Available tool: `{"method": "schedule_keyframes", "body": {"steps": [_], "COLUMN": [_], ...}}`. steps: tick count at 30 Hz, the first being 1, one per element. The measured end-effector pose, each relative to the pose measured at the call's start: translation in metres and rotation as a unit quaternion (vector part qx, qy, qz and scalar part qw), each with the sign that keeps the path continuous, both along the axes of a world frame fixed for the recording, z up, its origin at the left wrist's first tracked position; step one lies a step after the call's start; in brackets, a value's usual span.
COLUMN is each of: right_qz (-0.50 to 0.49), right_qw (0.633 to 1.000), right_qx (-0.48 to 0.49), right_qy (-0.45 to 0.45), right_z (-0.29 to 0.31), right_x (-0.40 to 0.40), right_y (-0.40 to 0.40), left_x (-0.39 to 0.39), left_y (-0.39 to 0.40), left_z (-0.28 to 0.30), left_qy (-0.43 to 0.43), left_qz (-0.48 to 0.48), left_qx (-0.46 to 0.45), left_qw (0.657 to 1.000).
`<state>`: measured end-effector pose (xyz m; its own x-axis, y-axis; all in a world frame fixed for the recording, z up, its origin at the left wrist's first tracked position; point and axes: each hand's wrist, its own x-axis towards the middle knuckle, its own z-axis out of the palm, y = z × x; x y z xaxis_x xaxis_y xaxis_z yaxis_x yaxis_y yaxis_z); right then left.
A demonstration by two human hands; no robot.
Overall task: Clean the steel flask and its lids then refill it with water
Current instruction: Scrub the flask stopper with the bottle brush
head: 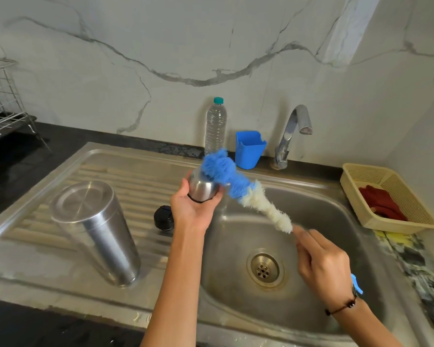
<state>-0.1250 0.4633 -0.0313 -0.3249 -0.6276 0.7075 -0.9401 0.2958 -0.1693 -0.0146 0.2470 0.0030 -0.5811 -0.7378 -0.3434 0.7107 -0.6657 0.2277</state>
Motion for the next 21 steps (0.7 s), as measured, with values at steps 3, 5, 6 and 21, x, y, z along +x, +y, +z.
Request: {"method": "schedule_keyframes", "body": {"steps": [3, 5, 6, 21], "right_qz": [0.020, 0.009, 0.008, 0.013], "right_qw": [1.000, 1.000, 1.000, 1.000], "right_qx": [-0.002, -0.014, -0.016, -0.013], "right_qy": [0.014, 0.011, 0.021, -0.019], "right_z": [-0.002, -0.002, -0.002, 0.000], "right_x": [0.001, -0.001, -0.002, -0.003], "right_y": [0.002, 0.002, 0.002, -0.023], "left_x": [0.001, 0.001, 0.001, 0.007], "left_y": [-0.001, 0.000, 0.001, 0.000], "left_z": [0.000, 0.003, 0.004, 0.011], "left_qy": [-0.015, 0.000, 0.002, -0.189], "left_qz": [-0.006, -0.012, -0.015, 0.017], "left_qx": [-0.008, 0.021, 0.030, -0.168], "left_qw": [1.000, 1.000, 0.999, 0.967]}}
